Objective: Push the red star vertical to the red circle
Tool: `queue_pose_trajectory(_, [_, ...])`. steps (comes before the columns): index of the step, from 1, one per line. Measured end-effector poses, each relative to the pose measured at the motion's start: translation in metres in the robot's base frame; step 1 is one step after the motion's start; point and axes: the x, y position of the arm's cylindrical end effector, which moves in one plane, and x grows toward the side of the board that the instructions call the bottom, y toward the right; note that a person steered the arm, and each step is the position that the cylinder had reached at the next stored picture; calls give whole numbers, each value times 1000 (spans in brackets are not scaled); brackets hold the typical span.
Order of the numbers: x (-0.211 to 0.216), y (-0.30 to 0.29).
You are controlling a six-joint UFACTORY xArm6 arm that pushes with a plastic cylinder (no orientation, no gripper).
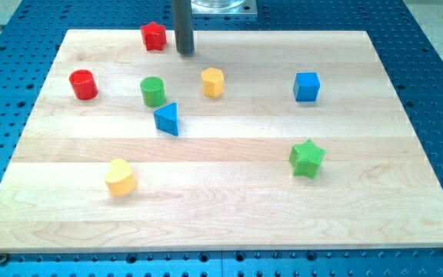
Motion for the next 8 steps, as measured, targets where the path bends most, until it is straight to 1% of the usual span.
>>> queue_pose_trajectory(1, [-12,-18])
queue_pose_trajectory(3, [11,-100])
queue_pose_trajectory(4, [-11,-77])
queue_pose_trajectory(5, [-31,-106])
queue_pose_trajectory(6, [-18,-132])
queue_pose_trajectory(7, [-16,-120])
queue_pose_trajectory(8, [-10,-54])
